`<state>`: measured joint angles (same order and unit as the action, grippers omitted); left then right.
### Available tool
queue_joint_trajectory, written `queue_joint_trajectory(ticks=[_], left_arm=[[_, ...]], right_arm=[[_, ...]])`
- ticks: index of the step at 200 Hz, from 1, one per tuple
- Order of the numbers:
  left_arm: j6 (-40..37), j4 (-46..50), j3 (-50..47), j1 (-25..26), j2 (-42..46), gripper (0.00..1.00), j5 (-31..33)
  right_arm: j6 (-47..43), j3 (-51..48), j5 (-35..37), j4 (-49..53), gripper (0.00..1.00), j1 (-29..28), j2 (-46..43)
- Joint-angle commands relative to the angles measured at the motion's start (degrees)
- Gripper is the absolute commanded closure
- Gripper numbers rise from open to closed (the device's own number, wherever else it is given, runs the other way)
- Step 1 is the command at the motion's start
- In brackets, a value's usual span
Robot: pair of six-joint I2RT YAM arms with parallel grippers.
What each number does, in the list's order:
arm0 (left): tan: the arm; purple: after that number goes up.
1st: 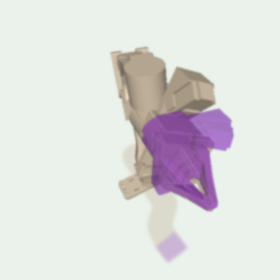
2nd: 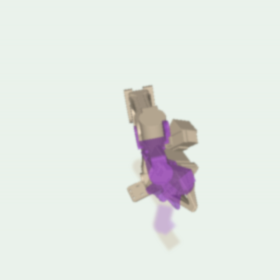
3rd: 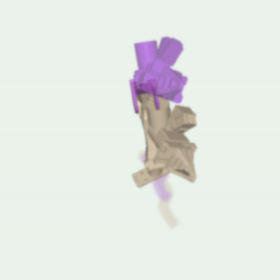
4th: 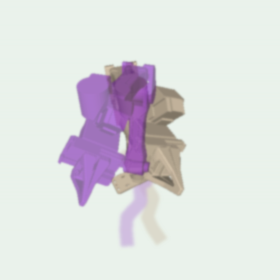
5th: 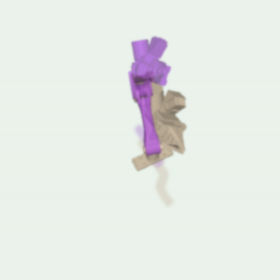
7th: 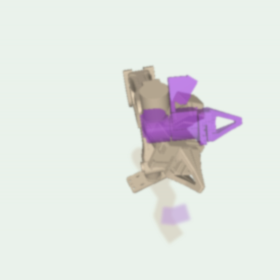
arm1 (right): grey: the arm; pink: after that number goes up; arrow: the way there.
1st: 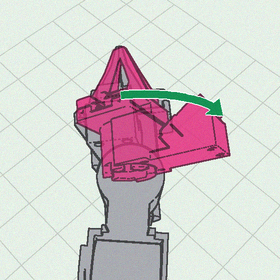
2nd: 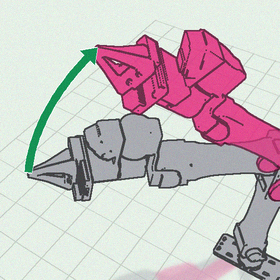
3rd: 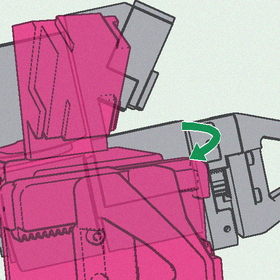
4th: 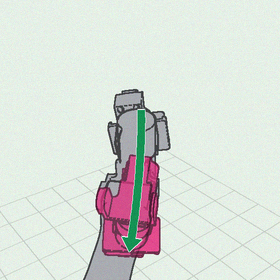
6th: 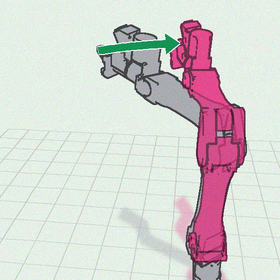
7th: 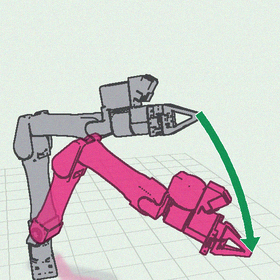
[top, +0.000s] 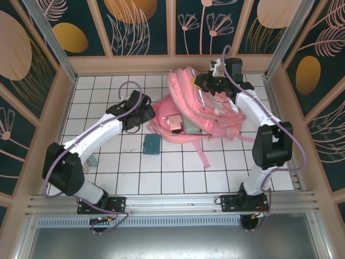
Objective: Pack the student bag
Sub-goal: Place the loose stationery in the student bag, then pick up the card holder from the center of the table.
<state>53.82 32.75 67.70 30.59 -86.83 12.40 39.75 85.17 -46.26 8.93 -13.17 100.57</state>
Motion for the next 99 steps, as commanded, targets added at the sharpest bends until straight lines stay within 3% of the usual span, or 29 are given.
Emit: queue_joint_trajectory(ticks=[1,42,99], left_arm=[[-0.2,-0.9,-4.9,-1.2,2.8,0.18,-0.7],[-4.4,-11.7,-11.6,-1.2,3.4,0.21,-12.9],[-7.5,-12.2,-12.8,4.8,-4.3,0.18,-11.3]], right_arm=[[-0.5,0.4,-2.3,-6.0,1.0,-1.2,-2.8],[-0.7,1.1,-2.5,-5.8,1.0,-1.2,-2.1],[-0.8,1.6,-2.2,-5.5,1.0,-1.3,-1.8]])
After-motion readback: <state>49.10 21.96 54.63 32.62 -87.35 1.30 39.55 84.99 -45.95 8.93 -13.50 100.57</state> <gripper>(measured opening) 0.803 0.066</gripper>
